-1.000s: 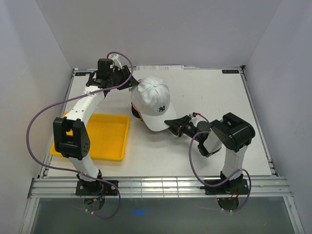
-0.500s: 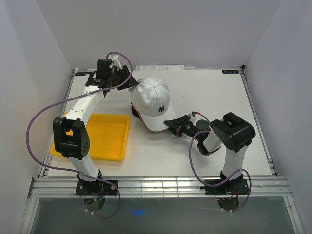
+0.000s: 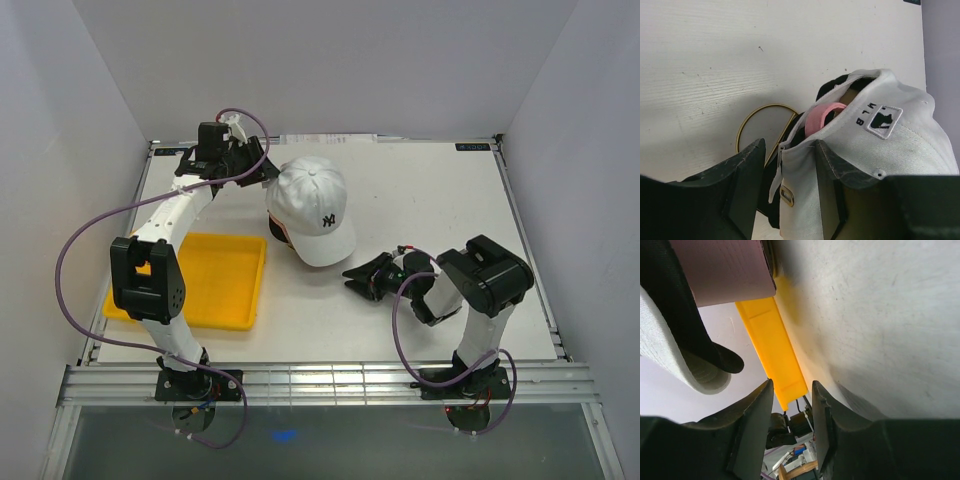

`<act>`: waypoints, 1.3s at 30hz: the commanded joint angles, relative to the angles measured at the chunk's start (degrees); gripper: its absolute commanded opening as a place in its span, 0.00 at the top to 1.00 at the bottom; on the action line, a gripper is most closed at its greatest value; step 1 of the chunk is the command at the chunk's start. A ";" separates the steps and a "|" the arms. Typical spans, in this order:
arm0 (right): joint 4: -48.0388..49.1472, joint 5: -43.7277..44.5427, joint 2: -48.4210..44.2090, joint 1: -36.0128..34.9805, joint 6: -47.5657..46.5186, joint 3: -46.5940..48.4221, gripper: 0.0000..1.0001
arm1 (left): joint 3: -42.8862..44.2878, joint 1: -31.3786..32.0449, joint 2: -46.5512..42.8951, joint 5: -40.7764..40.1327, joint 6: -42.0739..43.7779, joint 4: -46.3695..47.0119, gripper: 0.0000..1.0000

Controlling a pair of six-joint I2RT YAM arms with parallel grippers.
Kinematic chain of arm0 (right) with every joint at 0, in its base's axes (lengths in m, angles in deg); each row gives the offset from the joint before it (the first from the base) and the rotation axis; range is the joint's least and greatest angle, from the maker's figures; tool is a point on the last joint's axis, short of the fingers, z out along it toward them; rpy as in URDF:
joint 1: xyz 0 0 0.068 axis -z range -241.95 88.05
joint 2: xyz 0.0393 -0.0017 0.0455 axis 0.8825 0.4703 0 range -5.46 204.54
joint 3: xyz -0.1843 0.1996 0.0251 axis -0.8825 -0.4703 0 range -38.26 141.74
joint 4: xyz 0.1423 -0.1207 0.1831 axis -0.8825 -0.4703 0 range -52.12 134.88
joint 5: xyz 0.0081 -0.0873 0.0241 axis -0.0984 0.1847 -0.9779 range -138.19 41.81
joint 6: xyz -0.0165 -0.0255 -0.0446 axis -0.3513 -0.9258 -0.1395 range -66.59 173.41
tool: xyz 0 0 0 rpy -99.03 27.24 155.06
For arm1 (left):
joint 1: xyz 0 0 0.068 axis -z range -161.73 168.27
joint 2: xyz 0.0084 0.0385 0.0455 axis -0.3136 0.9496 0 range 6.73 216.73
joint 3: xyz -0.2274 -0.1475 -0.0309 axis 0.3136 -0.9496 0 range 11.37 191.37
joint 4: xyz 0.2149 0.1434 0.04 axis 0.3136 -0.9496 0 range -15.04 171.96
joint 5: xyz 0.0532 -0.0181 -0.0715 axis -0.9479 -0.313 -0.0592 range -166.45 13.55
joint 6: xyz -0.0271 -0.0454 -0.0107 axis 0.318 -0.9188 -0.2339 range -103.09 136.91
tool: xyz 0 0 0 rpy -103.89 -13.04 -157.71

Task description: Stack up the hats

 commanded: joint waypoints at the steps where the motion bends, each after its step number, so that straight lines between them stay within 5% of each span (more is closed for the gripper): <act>1: -7.13 -0.49 -2.23 0.62 -0.38 -1.11 0.57 | -0.17 -0.88 0.72 -5.17 2.91 -6.22 0.46; 13: -18.54 -1.19 -14.79 1.85 -4.59 1.26 0.55 | 6.24 -0.88 -2.88 -4.03 1.86 -8.15 0.26; 24: -40.78 -0.23 -28.68 4.23 -14.61 7.06 0.54 | 10.81 -0.88 -6.40 -4.29 -1.31 -9.56 0.08; 30: -58.09 -1.28 -40.46 8.79 -24.97 11.01 0.54 | 14.86 -0.97 -10.96 -4.12 -3.76 -13.16 0.05; 39: -95.00 11.27 -59.80 13.81 -51.52 28.13 0.48 | -0.68 1.39 -28.60 -0.07 -10.36 -12.02 0.05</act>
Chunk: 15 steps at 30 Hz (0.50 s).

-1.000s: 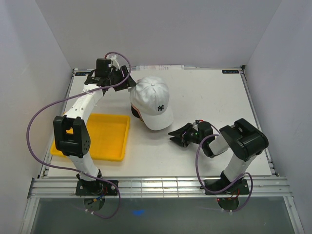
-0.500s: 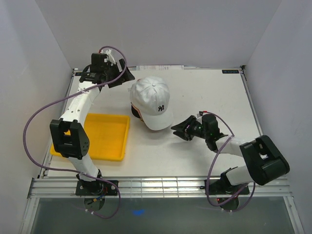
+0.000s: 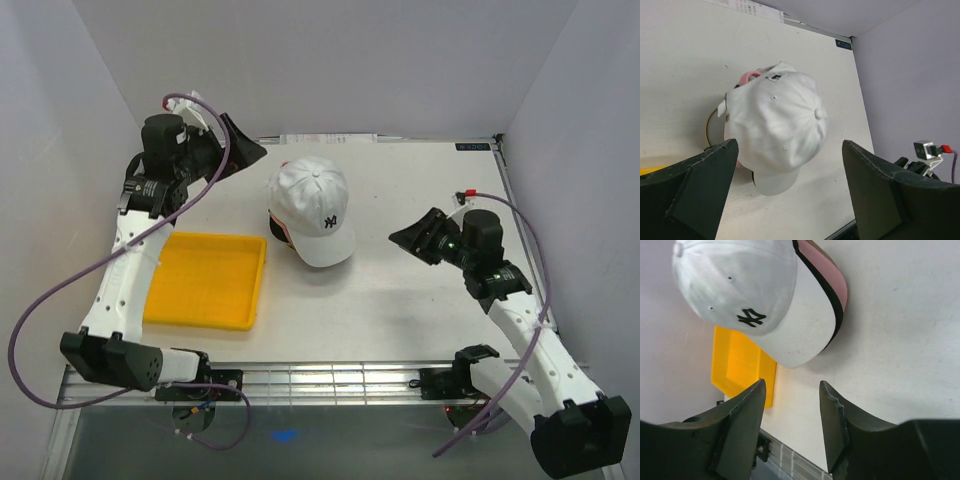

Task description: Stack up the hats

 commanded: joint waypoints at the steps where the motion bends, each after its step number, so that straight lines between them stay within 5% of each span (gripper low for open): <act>1: -17.90 8.55 -6.93 0.21 -14.33 8.20 0.46 | -6.07 2.12 -7.80 2.09 -2.91 -0.53 0.05; 15: -31.28 17.53 -13.62 0.30 -23.21 12.60 0.42 | -17.33 2.83 -24.95 1.56 2.98 -11.41 0.04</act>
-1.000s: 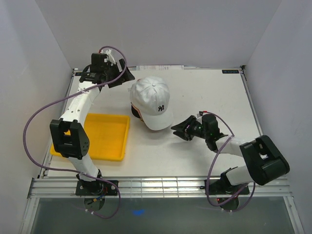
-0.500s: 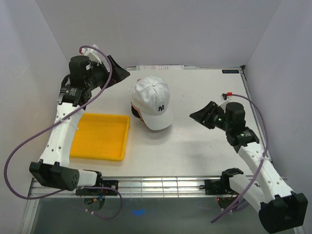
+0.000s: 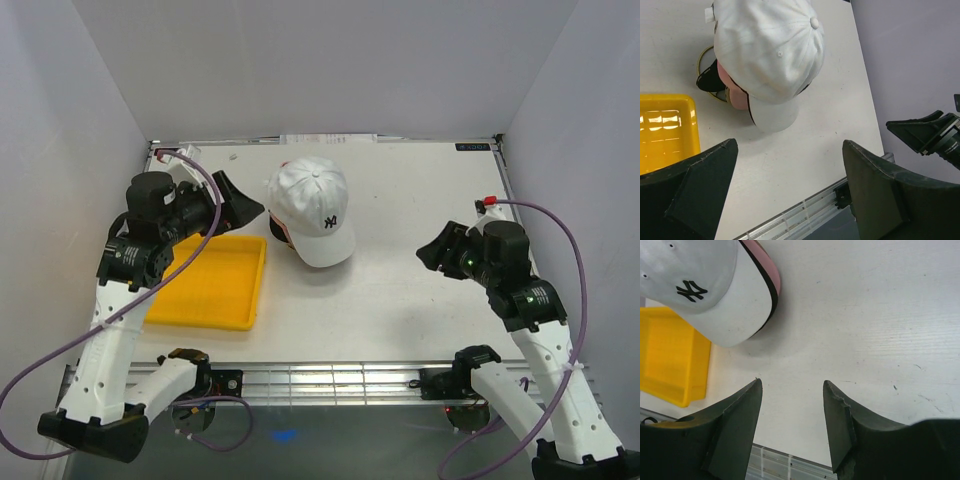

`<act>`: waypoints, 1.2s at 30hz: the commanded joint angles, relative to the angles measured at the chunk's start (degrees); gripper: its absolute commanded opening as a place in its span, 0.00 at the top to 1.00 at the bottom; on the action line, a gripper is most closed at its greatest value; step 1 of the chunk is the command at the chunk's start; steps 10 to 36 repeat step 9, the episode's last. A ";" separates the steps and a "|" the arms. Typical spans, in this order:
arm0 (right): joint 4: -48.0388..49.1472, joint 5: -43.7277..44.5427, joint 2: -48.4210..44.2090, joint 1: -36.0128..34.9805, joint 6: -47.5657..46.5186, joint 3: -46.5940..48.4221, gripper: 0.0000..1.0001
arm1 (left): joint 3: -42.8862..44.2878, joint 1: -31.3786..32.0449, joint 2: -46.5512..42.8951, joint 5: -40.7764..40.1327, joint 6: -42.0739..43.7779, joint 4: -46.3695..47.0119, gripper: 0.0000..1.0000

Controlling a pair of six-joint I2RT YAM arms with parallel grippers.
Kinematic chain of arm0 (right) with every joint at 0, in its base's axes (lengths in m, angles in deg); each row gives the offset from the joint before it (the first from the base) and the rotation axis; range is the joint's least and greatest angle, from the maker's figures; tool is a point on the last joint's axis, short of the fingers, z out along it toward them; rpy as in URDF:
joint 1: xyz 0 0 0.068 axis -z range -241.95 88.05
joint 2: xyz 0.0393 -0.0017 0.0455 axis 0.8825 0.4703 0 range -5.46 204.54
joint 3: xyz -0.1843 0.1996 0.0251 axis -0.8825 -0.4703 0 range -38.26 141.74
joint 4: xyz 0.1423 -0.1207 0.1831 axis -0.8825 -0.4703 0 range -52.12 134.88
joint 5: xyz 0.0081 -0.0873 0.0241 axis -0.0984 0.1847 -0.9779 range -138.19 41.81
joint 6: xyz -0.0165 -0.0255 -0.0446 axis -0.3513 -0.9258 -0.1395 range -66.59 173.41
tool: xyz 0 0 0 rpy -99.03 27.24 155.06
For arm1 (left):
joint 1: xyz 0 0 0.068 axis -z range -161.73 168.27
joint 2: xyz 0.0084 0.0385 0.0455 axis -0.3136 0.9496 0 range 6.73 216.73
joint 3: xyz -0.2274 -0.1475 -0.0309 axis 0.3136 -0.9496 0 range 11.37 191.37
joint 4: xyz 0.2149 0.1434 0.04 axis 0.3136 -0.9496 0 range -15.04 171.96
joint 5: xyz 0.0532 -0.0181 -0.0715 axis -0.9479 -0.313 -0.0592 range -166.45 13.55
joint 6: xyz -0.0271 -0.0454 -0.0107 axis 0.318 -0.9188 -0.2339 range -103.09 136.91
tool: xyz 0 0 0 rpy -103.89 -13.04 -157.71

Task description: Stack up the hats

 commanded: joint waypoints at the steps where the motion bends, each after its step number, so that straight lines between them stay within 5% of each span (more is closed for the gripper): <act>1: -2.56 3.60 -2.26 0.24 -3.56 0.82 0.42 | -1.26 0.18 -3.05 -0.49 2.48 -3.64 0.04; 36: -2.65 3.78 -0.77 0.24 -3.83 2.93 0.42 | -5.40 0.27 -5.78 2.41 1.07 -2.15 0.04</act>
